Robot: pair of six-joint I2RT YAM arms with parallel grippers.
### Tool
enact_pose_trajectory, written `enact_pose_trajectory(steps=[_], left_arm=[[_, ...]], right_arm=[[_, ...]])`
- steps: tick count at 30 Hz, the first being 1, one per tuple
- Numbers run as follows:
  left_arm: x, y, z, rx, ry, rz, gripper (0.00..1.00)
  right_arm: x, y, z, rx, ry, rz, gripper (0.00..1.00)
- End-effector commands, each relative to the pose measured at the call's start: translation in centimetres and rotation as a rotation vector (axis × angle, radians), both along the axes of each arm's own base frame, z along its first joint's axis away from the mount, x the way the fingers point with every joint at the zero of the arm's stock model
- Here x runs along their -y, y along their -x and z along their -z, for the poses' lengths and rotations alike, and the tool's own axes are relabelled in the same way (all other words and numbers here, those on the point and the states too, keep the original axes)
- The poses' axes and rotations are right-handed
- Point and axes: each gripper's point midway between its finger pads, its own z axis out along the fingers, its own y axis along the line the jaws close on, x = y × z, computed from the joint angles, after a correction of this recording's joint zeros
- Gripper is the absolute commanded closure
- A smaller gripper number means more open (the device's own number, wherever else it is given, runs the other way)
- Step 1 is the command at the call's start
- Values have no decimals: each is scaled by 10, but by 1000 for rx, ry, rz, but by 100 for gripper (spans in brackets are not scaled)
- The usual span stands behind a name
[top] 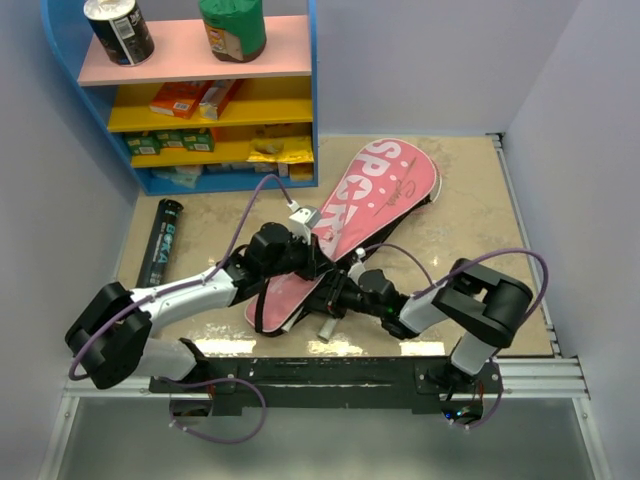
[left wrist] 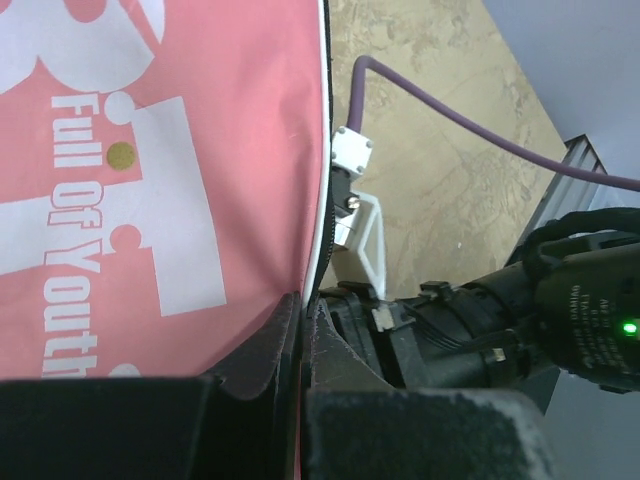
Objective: Pack up the badminton gear
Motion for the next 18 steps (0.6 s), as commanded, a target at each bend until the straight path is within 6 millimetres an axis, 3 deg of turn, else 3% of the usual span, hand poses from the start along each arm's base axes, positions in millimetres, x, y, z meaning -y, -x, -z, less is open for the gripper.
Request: enact_pose_trajectory(steps=[1, 8, 13, 18], left_arm=[[11, 32, -23, -30, 87, 132, 100], [3, 29, -19, -40, 83, 117, 100], [2, 28, -13, -46, 69, 114, 100], [1, 28, 2, -72, 57, 113, 100]], right_arm=[[4, -58, -50, 147, -191, 256, 100], [24, -64, -48, 162, -211, 355, 100], [24, -65, -53, 183, -205, 353, 100], [34, -65, -41, 177, -133, 380, 100]])
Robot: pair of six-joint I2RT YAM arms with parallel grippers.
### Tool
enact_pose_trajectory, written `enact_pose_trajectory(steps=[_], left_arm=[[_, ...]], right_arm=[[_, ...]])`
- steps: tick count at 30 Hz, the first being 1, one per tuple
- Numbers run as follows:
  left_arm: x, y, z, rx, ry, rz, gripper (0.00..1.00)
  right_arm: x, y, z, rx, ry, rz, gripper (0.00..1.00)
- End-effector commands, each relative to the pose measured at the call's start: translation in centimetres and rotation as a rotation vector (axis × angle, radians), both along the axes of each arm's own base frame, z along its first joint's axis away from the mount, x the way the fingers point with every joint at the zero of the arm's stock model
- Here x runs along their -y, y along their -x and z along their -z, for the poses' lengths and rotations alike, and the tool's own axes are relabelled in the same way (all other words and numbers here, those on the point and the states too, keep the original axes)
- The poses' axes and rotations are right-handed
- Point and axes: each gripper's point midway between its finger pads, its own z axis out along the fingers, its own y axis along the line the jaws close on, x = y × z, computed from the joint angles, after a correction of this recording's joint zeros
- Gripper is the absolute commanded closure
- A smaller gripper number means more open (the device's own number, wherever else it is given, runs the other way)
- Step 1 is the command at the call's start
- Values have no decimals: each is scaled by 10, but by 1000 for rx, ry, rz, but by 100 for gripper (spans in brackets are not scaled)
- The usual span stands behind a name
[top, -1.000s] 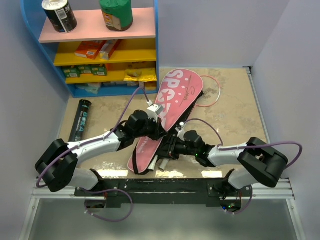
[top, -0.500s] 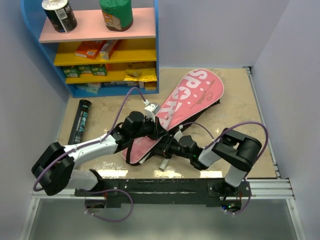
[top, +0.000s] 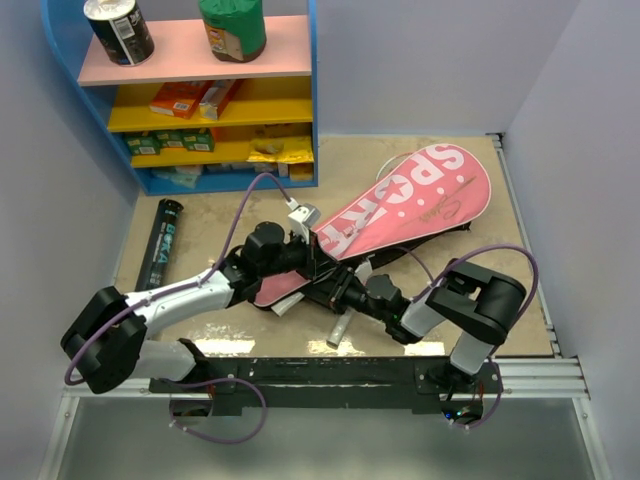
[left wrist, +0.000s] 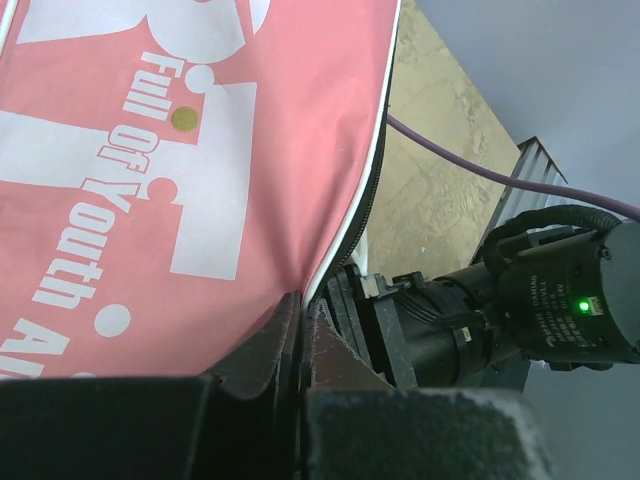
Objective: Pack up the badminton gear
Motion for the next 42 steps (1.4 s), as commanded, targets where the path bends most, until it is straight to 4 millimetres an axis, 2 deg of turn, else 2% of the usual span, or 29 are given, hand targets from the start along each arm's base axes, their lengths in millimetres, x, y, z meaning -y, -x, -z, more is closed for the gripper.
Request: enact_pose_trajectory(steps=[1, 5, 11, 15, 16, 18, 19, 21, 22, 23, 24, 25, 26, 27, 29, 30, 31, 34, 36, 38, 39, 41, 42], left_arm=[[-3, 24, 27, -115, -25, 68, 100], [-2, 24, 37, -138, -40, 79, 100], [0, 24, 55, -176, -72, 89, 100], [-1, 24, 57, -169, -76, 92, 100], [-2, 24, 55, -164, -74, 90, 92], [-2, 24, 53, -154, -76, 93, 87], [-1, 23, 48, -143, -70, 95, 78], [-3, 20, 44, -128, -82, 82, 71], [-2, 15, 32, -98, -74, 71, 64], [-7, 14, 33, -92, -112, 62, 61], [-12, 5, 31, -67, -141, 16, 59], [-12, -2, 13, -25, -134, -5, 53], [-21, -4, 15, -24, -186, -30, 51], [-34, -16, 15, -6, -241, -115, 48], [-49, -27, 3, 30, -309, -196, 47], [-67, -43, 0, 65, -366, -310, 47], [-75, -51, -7, 83, -383, -363, 47], [-111, -74, -8, 93, -466, -529, 48], [-140, -91, -2, 99, -530, -650, 48], [-164, -107, 15, 74, -600, -732, 50], [-173, -112, 28, 53, -638, -758, 53], [-187, -128, 34, 42, -638, -811, 55], [-191, -133, 45, 28, -663, -820, 56]], right_arm=[[31, -47, -25, 100, -27, 262, 100], [40, -49, -18, 108, 9, 296, 100], [39, -54, -3, 118, 65, 298, 100], [41, -60, 3, 130, 78, 308, 100], [40, -62, 5, 134, 85, 310, 100], [38, -64, 6, 140, 84, 305, 100], [36, -66, 7, 143, 86, 302, 100], [34, -68, 7, 149, 78, 297, 100], [34, -68, 9, 148, 82, 295, 100], [33, -69, 9, 148, 78, 294, 100], [33, -69, 10, 149, 79, 292, 100], [33, -69, 11, 148, 78, 287, 100], [33, -70, 14, 148, 80, 287, 100], [34, -69, 15, 145, 80, 284, 100], [34, -68, 20, 142, 80, 275, 100], [34, -69, 20, 142, 79, 274, 100], [35, -68, 22, 140, 79, 269, 100], [37, -69, 24, 142, 67, 269, 100], [38, -69, 29, 136, 68, 260, 100], [37, -69, 24, 146, 41, 251, 100], [37, -69, 26, 144, 43, 249, 100], [37, -70, 27, 148, 42, 247, 100], [37, -69, 27, 148, 42, 243, 100]])
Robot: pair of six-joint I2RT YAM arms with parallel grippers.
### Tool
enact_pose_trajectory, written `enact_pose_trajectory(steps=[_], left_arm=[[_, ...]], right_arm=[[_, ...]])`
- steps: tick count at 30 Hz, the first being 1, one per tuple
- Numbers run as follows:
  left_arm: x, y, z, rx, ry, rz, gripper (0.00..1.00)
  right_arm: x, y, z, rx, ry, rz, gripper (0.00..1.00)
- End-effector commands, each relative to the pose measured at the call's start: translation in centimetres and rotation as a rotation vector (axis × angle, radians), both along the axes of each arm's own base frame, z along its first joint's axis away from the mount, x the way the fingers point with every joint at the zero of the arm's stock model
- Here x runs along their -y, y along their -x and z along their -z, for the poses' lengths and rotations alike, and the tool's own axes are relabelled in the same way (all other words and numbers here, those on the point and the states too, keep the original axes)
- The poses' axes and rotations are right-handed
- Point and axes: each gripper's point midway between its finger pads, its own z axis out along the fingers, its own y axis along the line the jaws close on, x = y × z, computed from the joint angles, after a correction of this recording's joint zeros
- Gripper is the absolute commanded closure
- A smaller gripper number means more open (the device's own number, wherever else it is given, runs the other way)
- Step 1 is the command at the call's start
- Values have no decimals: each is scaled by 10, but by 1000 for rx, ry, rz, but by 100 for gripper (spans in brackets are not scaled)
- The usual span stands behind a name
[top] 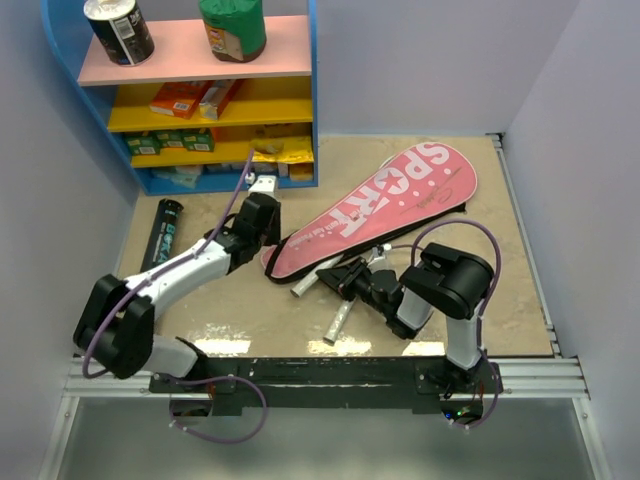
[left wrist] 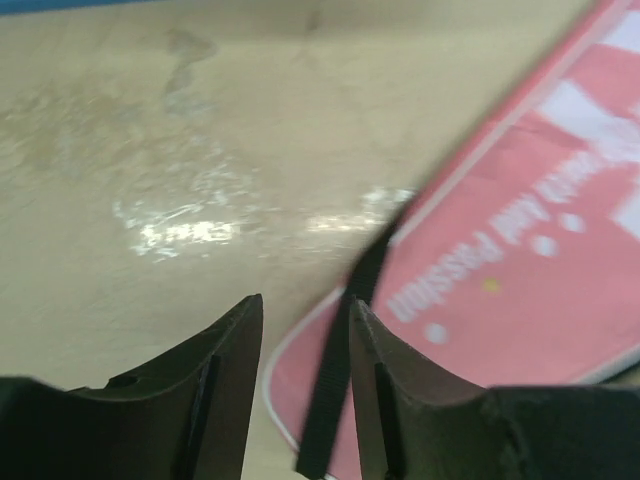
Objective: Pack up the badminton gear
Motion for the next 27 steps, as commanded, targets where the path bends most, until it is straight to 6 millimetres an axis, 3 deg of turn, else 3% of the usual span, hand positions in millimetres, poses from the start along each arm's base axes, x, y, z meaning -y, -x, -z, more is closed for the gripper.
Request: enact_pose_trajectory(steps=[1, 3, 5, 6, 7, 13, 20, 24, 27], left_arm=[[-43, -34, 18, 5, -122, -162, 56], [-48, -47, 33, -25, -148, -174, 58], [-45, -65, 30, -15, -144, -175, 59], [-42, -70, 44, -46, -156, -164, 59], [-37, -80, 39, -34, -149, -156, 60], [-18, -93, 63, -69, -150, -79, 62], [-11, -80, 97, -137, -140, -12, 68], [2, -63, 120, -216, -78, 38, 73], [5, -49, 129, -248, -40, 46, 78]], right_arm=[[2, -10, -14, 113, -23, 11, 100], [2, -11, -14, 113, -26, 8, 100], [2, -12, -13, 113, -24, 8, 100], [3, -14, -12, 112, -23, 11, 100], [2, -13, -13, 113, -26, 5, 100], [1, -16, -14, 119, -19, 2, 100], [5, -27, -4, 99, 61, 35, 100], [4, -35, -12, 117, 72, 55, 100], [6, -43, -7, 103, 128, 79, 100]])
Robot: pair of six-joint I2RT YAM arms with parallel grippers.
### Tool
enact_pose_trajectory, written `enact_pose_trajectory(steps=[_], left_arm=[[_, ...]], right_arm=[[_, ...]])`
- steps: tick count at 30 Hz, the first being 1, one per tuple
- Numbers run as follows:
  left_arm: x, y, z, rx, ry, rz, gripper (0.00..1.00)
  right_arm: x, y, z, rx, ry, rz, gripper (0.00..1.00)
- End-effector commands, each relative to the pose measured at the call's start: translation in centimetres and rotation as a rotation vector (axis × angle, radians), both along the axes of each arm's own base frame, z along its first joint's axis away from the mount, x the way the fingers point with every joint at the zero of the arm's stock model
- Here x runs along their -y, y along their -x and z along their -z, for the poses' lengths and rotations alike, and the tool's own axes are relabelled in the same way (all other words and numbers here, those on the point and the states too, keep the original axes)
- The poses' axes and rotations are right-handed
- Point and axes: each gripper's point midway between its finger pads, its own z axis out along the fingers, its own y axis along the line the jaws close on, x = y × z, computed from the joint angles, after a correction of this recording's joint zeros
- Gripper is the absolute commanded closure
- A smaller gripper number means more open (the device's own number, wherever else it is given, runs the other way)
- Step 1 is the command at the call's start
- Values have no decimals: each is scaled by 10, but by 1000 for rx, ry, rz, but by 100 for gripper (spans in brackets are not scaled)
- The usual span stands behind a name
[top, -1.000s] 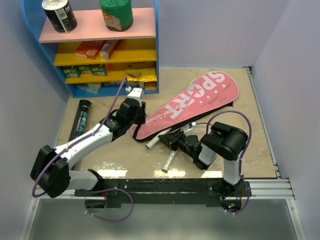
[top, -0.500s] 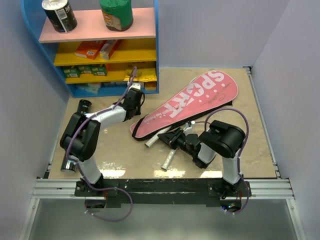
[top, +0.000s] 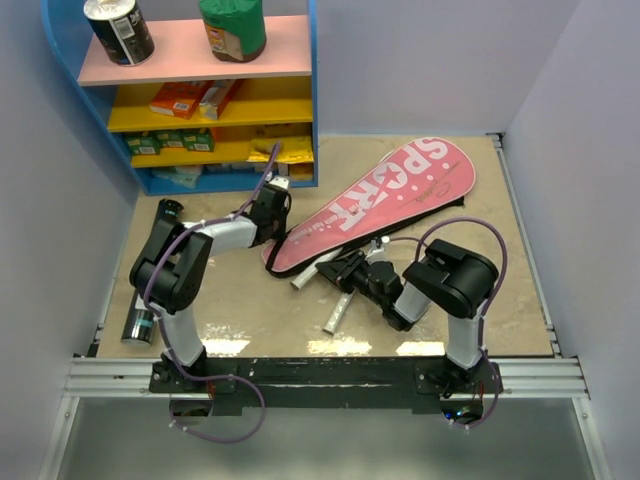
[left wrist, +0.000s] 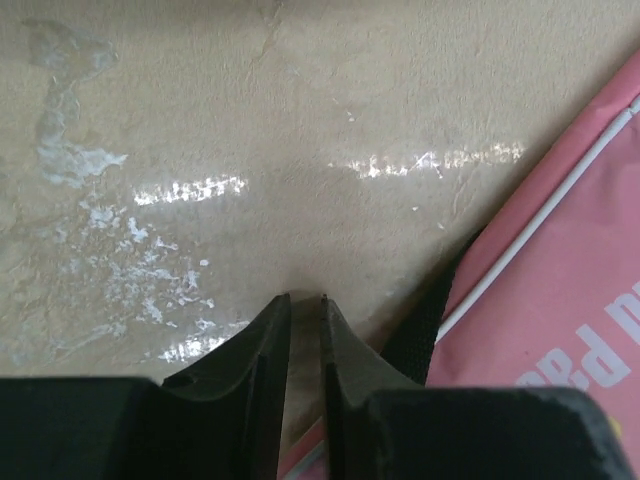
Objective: Pack up the badminton gear
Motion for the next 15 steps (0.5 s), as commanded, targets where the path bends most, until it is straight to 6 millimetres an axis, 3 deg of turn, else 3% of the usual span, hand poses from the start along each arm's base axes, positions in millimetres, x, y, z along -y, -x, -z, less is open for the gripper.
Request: enact_pose_trajectory(steps=[1, 15], left_arm=[[14, 22, 18, -60, 94, 28, 79], [21, 56, 3, -63, 194, 57, 87]], right_arm=[[9, -24, -2, 67, 124, 75, 100], [13, -51, 2, 83, 217, 140, 100]])
